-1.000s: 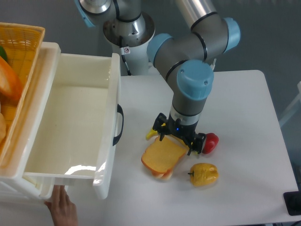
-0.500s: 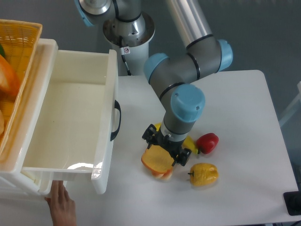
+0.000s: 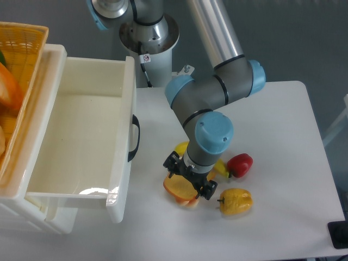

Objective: Pick up the bread slice
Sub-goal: 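Lower the open gripper onto the bread slice and close on it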

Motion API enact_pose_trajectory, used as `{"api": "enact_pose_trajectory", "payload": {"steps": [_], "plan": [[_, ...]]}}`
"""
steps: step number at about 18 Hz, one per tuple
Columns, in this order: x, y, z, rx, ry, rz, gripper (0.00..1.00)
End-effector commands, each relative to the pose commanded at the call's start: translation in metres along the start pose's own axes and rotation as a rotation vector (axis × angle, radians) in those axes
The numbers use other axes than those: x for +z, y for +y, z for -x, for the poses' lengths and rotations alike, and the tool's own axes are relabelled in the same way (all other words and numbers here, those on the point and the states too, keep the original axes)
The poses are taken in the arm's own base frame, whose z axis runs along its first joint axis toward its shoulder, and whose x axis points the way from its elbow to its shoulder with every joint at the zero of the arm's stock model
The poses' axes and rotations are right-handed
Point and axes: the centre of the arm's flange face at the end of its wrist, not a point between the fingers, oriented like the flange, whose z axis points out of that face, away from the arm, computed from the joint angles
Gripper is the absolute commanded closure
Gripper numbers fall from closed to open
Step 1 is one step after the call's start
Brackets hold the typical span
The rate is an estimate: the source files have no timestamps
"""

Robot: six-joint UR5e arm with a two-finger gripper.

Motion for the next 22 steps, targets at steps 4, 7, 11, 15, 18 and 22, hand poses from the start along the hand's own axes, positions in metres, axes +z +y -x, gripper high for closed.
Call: {"api": "enact_pose_trajectory", "payload": {"steps": [4, 7, 11, 15, 18, 22], "plan": [[0.019, 0.002, 0.005, 0.01, 0.011, 0.005, 0.0], [0.021, 0.003, 0.007, 0.023, 0.014, 0.004, 0.0], [0.027, 0.004, 0.008, 0.039, 0.022, 0.008, 0.0], [0.03, 0.005, 0.007, 0.037, 0.029, 0.01, 0.0], [0.03, 0.005, 0.007, 0.037, 0.029, 0.01, 0.02], [0.03, 0.005, 0.006, 0.036, 0.029, 0.01, 0.41]]}}
